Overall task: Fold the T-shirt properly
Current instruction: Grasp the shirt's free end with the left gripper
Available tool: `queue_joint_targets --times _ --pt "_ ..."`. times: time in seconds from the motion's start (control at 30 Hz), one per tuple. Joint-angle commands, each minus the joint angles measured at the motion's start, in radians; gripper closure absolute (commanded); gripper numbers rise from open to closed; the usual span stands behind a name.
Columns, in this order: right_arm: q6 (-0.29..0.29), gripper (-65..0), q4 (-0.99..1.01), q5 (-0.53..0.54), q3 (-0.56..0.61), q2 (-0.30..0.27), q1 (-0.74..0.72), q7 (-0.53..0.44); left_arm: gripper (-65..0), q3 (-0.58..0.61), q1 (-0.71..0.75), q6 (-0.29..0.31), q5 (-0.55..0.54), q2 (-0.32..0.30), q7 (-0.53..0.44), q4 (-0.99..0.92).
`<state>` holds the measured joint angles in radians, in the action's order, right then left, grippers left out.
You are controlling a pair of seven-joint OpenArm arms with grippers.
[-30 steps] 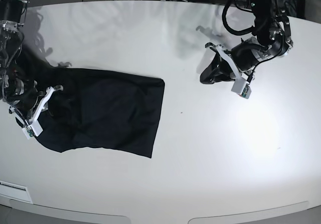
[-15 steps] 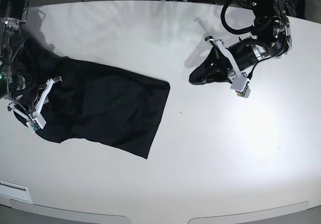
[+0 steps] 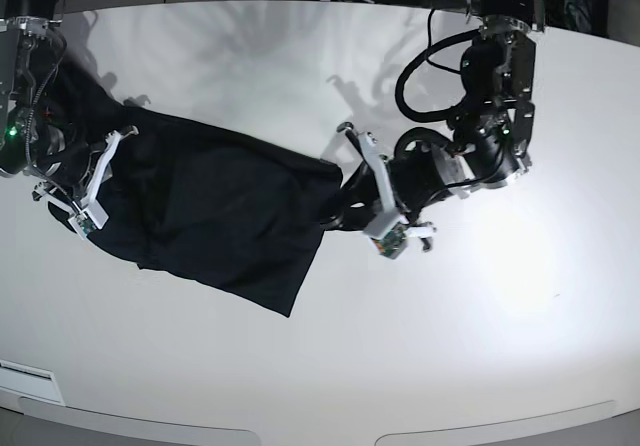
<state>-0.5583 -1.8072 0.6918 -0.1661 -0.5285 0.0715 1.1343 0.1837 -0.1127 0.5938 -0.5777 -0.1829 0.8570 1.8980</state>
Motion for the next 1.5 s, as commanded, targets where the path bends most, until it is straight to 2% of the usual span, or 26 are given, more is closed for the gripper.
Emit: queue_joint_targets --times 0.0,0.1,0.23,0.3,0.43,0.5,0.67,0.83,1.0,1.17,1.27,1.47 --pt "0.0 0.0 -0.015 0.014 -0.008 -0.014 -0.013 -0.017 0.0 0.042 -0.048 -0.02 0.029 0.004 -0.04 -0.018" --pt "-0.002 0.0 -0.015 0.014 -0.008 -0.015 -0.014 -0.018 0.0 0.177 -0.154 -0.069 0.125 0.027 -0.109 -0.167" --pt "-0.006 0.0 -0.015 0.014 -0.008 -0.015 -0.014 -0.017 0.0 0.28 -0.288 -0.074 0.182 0.084 -0.158 -0.441" --pt "-0.006 0.0 -0.015 0.014 -0.008 -0.015 -0.014 -0.017 0.0 0.294 -0.334 -0.06 0.185 0.114 -0.158 -0.568" --pt "-0.007 0.0 -0.015 0.014 -0.008 -0.015 -0.014 -0.019 0.0 0.294 -0.358 0.038 0.173 0.15 -0.154 -0.734" --pt "-0.006 0.0 -0.015 0.014 -0.008 -0.015 -0.014 -0.029 0.0 0.294 -0.343 0.042 0.175 0.147 -0.146 -0.76" --pt "-0.006 0.0 -0.015 0.014 -0.009 -0.015 -0.017 -0.05 0.0 0.293 -0.271 0.034 0.156 0.105 -0.061 -0.759" --pt "0.016 0.0 -0.015 0.014 -0.009 -0.015 -0.016 -0.051 0.0 0.293 -0.152 0.012 0.077 0.018 -0.033 -0.703" --pt "0.042 0.0 -0.015 0.014 -0.009 -0.015 -0.016 -0.073 0.0 0.293 0.004 0.005 -0.002 -0.031 0.043 -0.504" --pt "0.075 0.0 -0.015 0.024 -0.008 -0.015 -0.016 -0.122 0.0 0.293 0.147 -0.034 0.005 -0.038 0.041 -0.237" --pt "0.089 0.0 -0.015 0.116 -0.008 -0.015 -0.016 -0.098 0.0 0.293 0.187 -0.034 0.055 -0.037 0.03 -0.113" --pt "0.014 0.0 -0.017 0.355 -0.009 -0.015 -0.022 0.013 0.0 0.293 0.182 -0.095 0.175 -0.036 -0.024 -0.054"
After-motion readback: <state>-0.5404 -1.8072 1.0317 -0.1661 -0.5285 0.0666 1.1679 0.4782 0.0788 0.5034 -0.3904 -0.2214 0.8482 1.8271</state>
